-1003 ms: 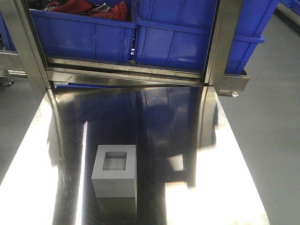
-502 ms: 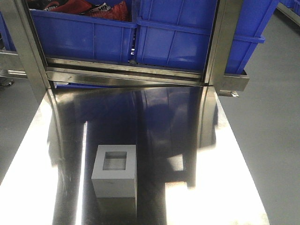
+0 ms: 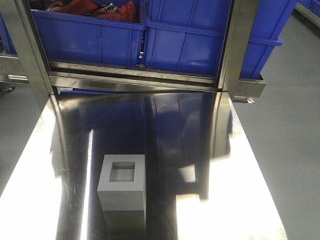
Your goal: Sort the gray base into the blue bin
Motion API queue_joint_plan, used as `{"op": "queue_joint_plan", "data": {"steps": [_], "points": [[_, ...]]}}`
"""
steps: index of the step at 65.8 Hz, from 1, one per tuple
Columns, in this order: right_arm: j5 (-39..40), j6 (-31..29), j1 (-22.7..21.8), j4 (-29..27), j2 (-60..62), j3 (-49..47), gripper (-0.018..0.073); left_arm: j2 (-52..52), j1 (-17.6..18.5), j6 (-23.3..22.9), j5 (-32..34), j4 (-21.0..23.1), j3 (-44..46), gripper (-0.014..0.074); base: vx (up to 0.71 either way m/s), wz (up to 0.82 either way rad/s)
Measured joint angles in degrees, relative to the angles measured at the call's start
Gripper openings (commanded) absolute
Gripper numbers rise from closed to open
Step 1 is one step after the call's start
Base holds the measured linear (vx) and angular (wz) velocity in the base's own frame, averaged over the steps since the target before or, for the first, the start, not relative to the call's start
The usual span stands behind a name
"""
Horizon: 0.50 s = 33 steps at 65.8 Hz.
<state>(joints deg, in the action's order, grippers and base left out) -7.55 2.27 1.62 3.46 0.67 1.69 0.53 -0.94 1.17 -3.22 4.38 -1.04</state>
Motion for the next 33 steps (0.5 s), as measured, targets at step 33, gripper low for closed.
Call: {"op": "queue_joint_plan", "data": {"steps": [33], "points": [[0.0, 0.0, 0.0, 0.0, 0.0, 0.0, -0.0009, -15.34, 0.0, 0.07, -14.52, 0.04, 20.06, -0.0006, 0.0, 0.0]]}}
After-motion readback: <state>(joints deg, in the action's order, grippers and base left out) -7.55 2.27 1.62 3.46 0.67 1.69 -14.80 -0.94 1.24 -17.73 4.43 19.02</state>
